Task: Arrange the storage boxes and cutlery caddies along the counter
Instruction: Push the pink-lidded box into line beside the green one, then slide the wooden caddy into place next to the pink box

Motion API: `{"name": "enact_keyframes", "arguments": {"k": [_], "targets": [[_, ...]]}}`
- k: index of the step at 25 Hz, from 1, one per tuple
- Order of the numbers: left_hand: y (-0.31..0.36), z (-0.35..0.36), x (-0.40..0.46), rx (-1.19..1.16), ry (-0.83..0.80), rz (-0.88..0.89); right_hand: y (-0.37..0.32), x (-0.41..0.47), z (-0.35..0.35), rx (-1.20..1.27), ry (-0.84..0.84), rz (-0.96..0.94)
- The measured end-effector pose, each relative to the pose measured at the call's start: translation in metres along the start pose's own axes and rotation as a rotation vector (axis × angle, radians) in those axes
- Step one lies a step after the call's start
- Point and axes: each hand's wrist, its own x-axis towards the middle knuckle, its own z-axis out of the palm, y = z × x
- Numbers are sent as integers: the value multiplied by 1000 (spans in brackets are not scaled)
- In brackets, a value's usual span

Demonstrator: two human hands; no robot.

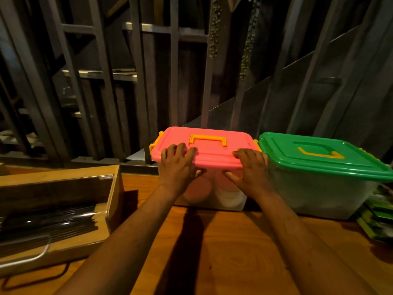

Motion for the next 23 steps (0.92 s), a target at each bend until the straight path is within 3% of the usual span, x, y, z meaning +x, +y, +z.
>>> {"name": "enact_keyframes", "arguments": {"k": [8,14,23], "targets": [[2,-21,-12,22,-168,-4,-10,-2,-11,2,-128,63],[-13,-51,-55,69,-49,-103,-84,-27,2,122,47,-103],[-120,-125,-167,167,-22,-357,-215,-55,29,469,-1,-259]]}}
